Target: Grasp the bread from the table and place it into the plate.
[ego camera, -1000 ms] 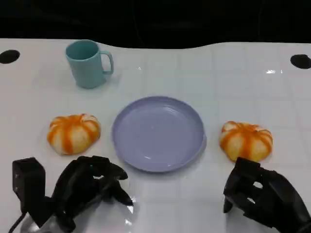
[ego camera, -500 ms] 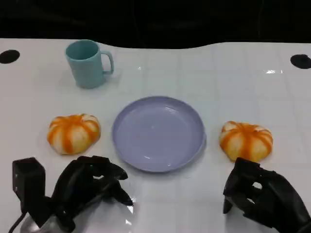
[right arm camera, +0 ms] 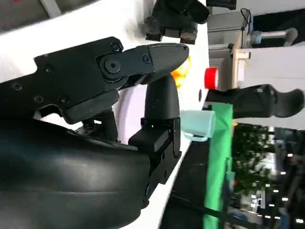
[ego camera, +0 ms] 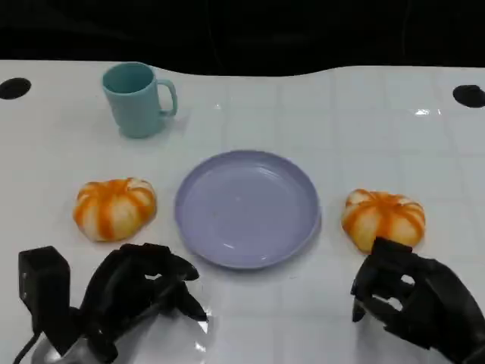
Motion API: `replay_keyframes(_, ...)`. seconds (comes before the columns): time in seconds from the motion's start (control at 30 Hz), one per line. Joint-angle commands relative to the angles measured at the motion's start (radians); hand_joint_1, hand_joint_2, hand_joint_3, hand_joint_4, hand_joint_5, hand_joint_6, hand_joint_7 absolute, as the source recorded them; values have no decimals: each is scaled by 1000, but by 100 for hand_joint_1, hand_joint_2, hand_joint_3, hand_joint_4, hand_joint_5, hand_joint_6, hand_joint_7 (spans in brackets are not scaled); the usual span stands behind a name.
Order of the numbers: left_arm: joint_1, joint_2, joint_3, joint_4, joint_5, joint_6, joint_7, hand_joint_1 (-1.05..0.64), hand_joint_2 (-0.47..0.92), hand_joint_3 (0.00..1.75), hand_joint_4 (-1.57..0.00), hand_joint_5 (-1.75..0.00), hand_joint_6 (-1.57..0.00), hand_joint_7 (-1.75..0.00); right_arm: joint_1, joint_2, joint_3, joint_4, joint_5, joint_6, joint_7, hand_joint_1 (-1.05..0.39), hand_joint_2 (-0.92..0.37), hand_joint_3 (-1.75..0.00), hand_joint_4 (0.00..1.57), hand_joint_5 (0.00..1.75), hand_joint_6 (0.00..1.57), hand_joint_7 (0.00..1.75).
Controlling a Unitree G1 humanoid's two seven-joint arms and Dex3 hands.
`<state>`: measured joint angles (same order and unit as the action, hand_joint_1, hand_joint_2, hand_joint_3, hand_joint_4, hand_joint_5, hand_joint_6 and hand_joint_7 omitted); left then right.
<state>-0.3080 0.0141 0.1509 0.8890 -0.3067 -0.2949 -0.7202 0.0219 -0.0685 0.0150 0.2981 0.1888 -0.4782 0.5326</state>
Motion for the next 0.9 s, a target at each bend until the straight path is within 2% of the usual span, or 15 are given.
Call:
replay_keyframes(0.03,10,13,2,19,11,8,5,-105,79,0,-150,-59,-157,-20,-26,-44,-22,-17,-46,-65,-37,-55,-92,-21,47,140,43,98)
replay_keyframes(0.13,4,13,1,27,15,8,8,-105,79,0,-151,-60,-157,-21,-40,-71,-26,-22,-117,-119,-83,-50,-92,-18,47,114,42,66)
replay_keyframes(0.33,2,10,3,33,11,6,3,-105,79,0,-150,-59,-157,-21,-63,-161,-35,-95,-351,-204,-212,-52,-92,-10,28,87,38,31)
replay_keyframes(0.47,5,11,0,28,13,7,5,-105,78,0,-150,-59,-157,-20,-63,-217,-41,-147,-498,-207,-303,-59,-92,-11,23,74,37,14)
replay_keyframes(0.6,6,10,0,24,15,9,11,-105,78,0,-150,-59,-157,-20,-57,-262,-40,-240,-645,-131,-364,-70,-92,-12,18,61,32,4)
replay_keyframes(0.7,2,10,2,31,13,3,7,-105,79,0,-150,-59,-157,-20,-60,-283,-32,-296,-740,-53,-392,-73,-92,-7,18,43,26,1)
replay_keyframes(0.9,-2,12,7,36,7,7,2,-105,78,0,-151,-59,-157,-22,-106,-324,16,-296,-916,35,-475,-76,-91,-2,16,31,20,0)
